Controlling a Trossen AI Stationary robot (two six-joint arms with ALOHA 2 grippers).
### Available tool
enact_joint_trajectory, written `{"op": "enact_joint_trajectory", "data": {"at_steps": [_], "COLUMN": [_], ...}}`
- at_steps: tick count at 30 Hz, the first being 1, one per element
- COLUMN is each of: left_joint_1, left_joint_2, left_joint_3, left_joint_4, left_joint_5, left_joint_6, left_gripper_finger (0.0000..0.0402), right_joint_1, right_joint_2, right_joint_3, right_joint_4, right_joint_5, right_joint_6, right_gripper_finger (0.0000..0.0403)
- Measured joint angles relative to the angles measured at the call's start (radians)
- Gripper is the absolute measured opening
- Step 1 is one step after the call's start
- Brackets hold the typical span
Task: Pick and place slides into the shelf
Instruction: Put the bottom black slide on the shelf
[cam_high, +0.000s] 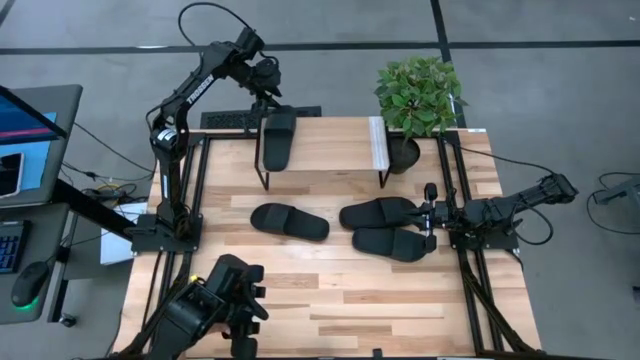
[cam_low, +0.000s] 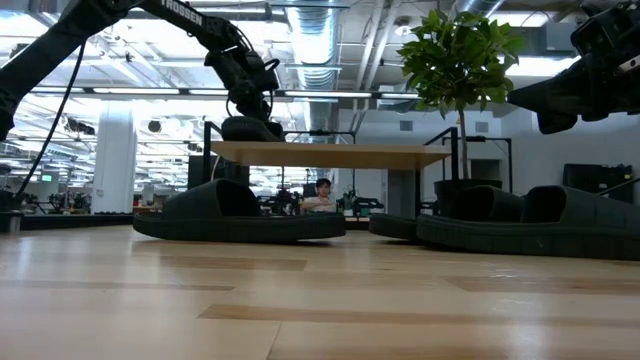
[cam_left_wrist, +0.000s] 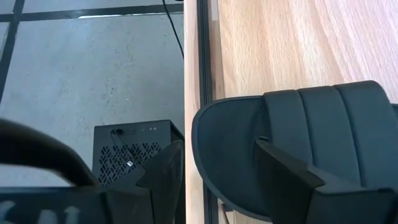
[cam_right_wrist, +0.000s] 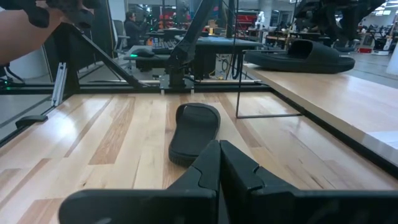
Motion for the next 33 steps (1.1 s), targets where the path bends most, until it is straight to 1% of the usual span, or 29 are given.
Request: {"op": "enact_joint_trajectory", "data": {"at_steps": [16, 21, 24, 28, 31, 33], "left_joint_1": [0.001, 0.001, 0.001, 0.001, 0.001, 0.001], "left_joint_2": [0.0, -0.009, -0.034, -0.098, -0.164, -0.213], "left_joint_3": [0.0, 0.0, 0.0, 0.0, 0.0, 0.001], "left_joint_4": [-0.012, -0.012, -0.009, 0.024, 0.041, 0.04], "left_joint_5": [-0.002, -0.075, -0.129, -0.181, -0.171, -0.129], "left_joint_6": [-0.003, 0.011, 0.025, 0.019, -0.006, -0.023], "left_gripper_finger": [0.0183, 0.0183, 0.0183, 0.0183, 0.0183, 0.0183], "right_joint_1": [0.0, 0.0, 0.0, 0.0, 0.0, 0.0], "right_joint_2": [0.0, 0.0, 0.0, 0.0, 0.0, 0.0], "right_joint_3": [0.0, 0.0, 0.0, 0.0, 0.0, 0.0], "right_joint_4": [0.0, 0.0, 0.0, 0.0, 0.0, 0.0], "right_joint_5": [0.0, 0.0, 0.0, 0.0, 0.0, 0.0], "right_joint_6": [0.0, 0.0, 0.0, 0.0, 0.0, 0.0], "right_gripper_finger": [0.0, 0.0, 0.0, 0.0, 0.0, 0.0]}}
